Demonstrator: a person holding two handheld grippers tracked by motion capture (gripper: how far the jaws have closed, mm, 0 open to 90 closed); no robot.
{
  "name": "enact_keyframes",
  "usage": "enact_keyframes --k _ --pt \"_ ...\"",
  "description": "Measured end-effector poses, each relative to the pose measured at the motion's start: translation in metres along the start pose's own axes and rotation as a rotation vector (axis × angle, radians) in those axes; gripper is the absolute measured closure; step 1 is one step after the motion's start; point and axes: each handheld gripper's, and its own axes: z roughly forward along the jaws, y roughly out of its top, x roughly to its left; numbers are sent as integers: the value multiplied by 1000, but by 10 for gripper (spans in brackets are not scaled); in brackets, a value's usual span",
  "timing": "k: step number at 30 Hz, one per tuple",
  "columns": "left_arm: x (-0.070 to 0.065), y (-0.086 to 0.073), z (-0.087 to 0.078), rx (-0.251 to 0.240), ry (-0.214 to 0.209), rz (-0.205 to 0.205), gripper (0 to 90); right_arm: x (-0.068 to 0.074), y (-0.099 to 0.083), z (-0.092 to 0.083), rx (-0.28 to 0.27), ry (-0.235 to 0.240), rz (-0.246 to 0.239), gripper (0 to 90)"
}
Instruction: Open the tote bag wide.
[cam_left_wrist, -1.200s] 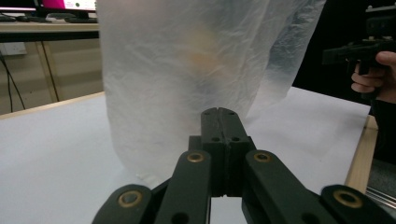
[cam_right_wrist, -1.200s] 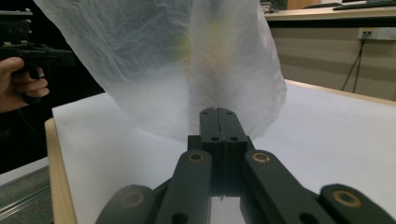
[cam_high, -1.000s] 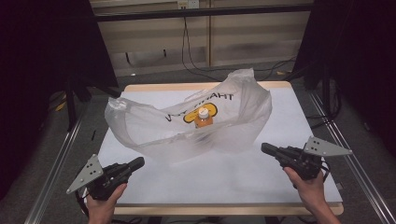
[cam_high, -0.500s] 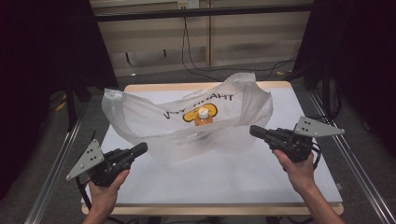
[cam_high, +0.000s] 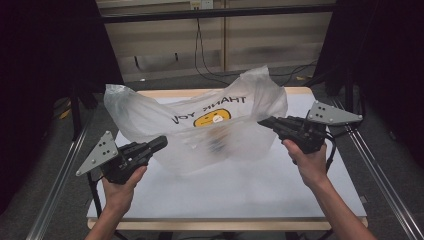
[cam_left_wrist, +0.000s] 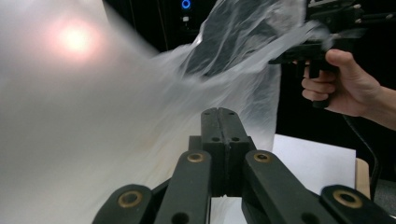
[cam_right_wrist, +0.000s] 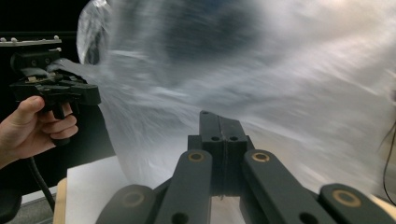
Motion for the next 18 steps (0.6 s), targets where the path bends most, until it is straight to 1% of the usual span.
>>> enact_keyframes --k 1,2,5,6,7,9,10,12,13,14,15,16,18 --pt "0 3 1 -1 -4 9 900 1 3 2 -4 3 -4 900" --pt "0 5 2 -9 -9 5 900 2 7 3 -7 3 -4 900" --pt "1 12 6 -28 -16 12 900 5 16 8 -15 11 -10 900" --pt "2 15 7 -36 -14 10 900 5 19 9 -22 12 -15 900" --pt "2 18 8 -48 -16 -4 900 5 22 11 -25 12 -16 900" --pt "3 21 9 -56 -15 -5 900 6 29 14 -32 15 -19 900" --pt "3 27 10 -58 -18 -2 900 7 31 16 -34 18 -20 900" --pt "4 38 11 -80 -13 4 900 9 36 19 -35 17 -28 900" --pt "5 43 12 -82 -10 -3 900 9 38 20 -37 19 -29 900" --pt "8 48 13 -68 1 5 900 10 40 21 -38 16 -30 900" --pt "10 51 15 -72 6 2 900 9 42 21 -40 17 -33 900" --pt "12 53 17 -72 11 0 900 9 43 22 -42 17 -30 900" --pt "16 54 23 -49 37 0 900 8 46 23 -45 13 -31 900"
